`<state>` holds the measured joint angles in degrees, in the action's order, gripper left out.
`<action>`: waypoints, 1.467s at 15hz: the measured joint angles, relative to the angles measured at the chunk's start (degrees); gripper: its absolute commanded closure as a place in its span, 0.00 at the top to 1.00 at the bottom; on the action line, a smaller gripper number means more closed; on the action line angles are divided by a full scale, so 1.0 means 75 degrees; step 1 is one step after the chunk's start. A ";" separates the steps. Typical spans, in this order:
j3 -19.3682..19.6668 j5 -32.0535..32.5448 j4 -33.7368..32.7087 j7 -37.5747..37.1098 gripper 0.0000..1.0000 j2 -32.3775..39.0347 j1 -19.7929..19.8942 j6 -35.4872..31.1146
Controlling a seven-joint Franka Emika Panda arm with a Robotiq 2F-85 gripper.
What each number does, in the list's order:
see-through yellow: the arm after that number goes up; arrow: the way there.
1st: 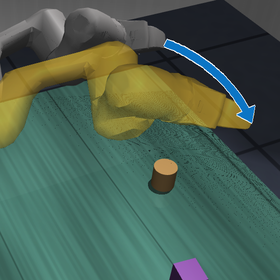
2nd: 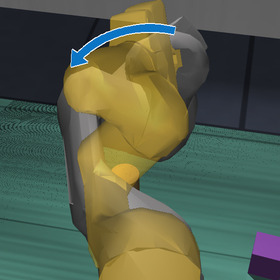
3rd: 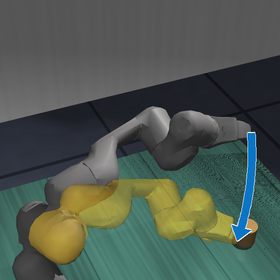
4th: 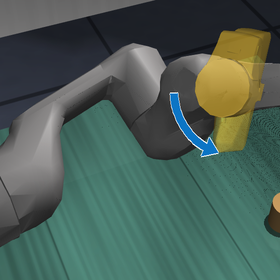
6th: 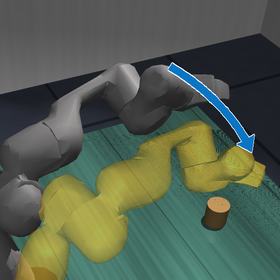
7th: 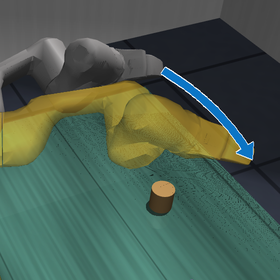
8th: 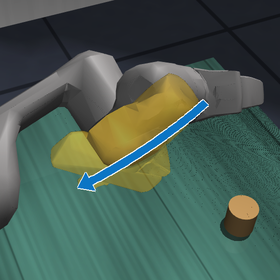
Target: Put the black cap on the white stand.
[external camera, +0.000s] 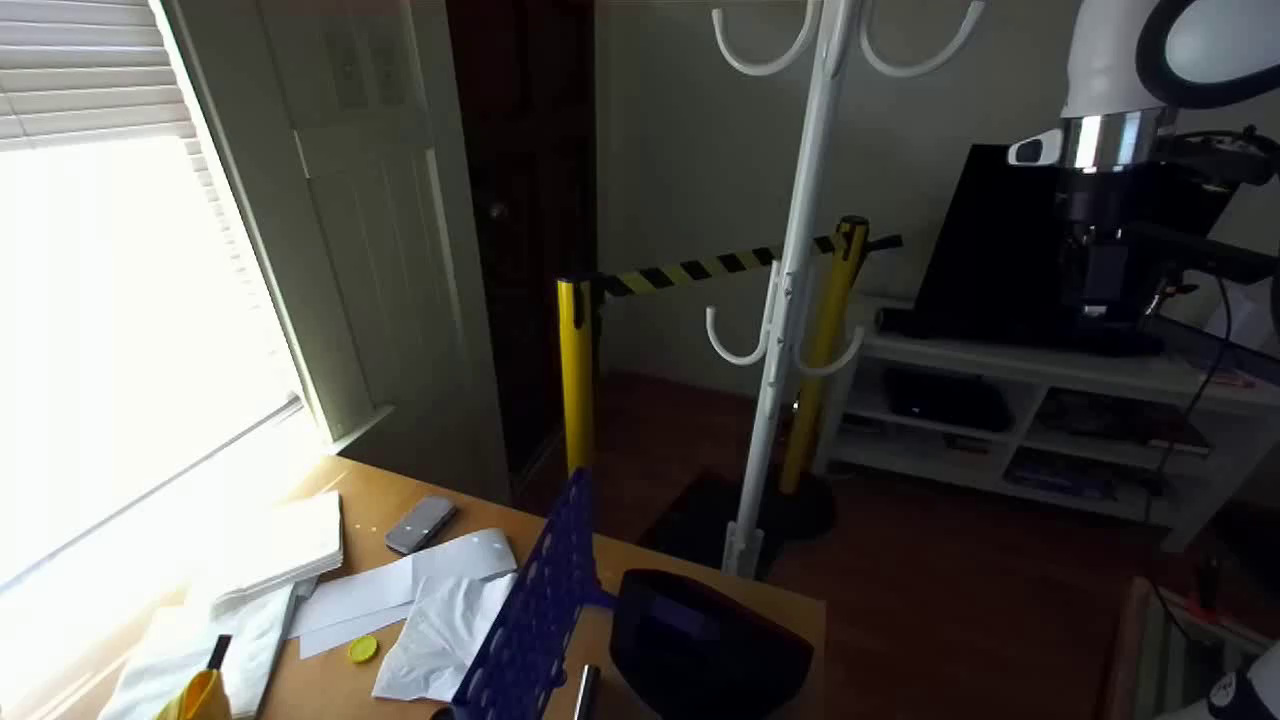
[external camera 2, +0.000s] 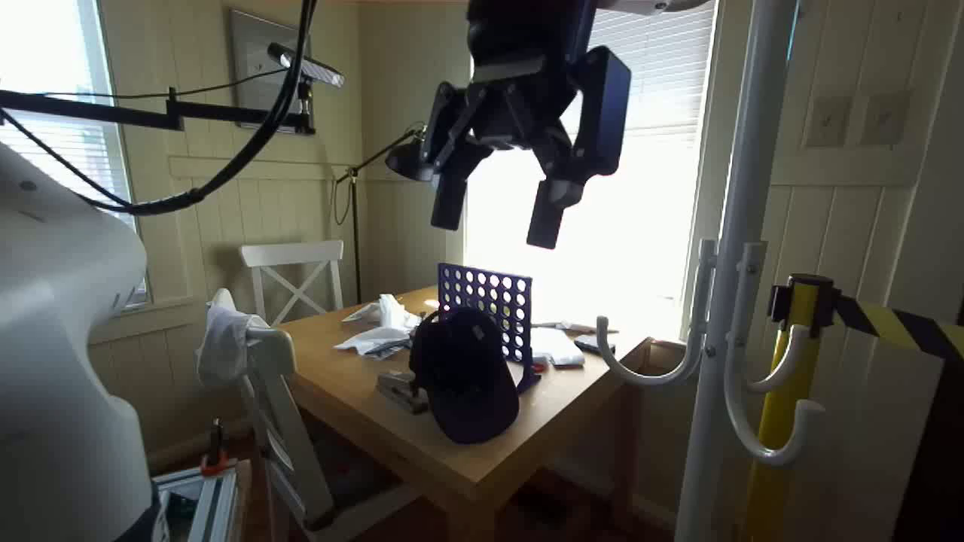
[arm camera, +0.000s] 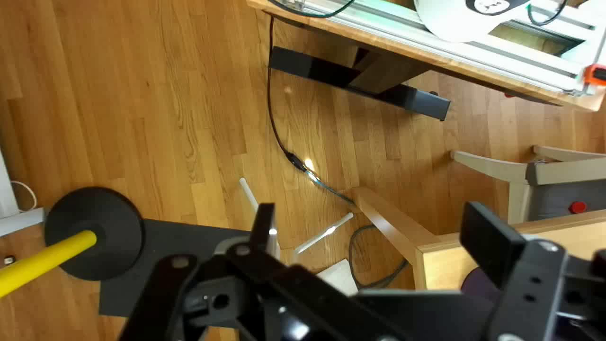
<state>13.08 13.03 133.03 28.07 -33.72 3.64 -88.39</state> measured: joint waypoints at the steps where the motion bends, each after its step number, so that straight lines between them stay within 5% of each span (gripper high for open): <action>1: 0.0000 0.0000 0.0000 0.0000 1.00 0.0000 0.0000 0.0000; 7: 0.0024 -0.0171 0.0010 0.0108 1.00 0.0000 -0.0044 0.0021; 18: -0.0213 -0.3999 0.0779 0.0989 1.00 0.0108 -0.1483 0.0246; 22: -0.0295 -0.4047 0.0812 0.1020 1.00 0.0151 -0.1402 0.0244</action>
<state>10.87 -17.32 139.12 35.72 -32.59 -6.88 -86.56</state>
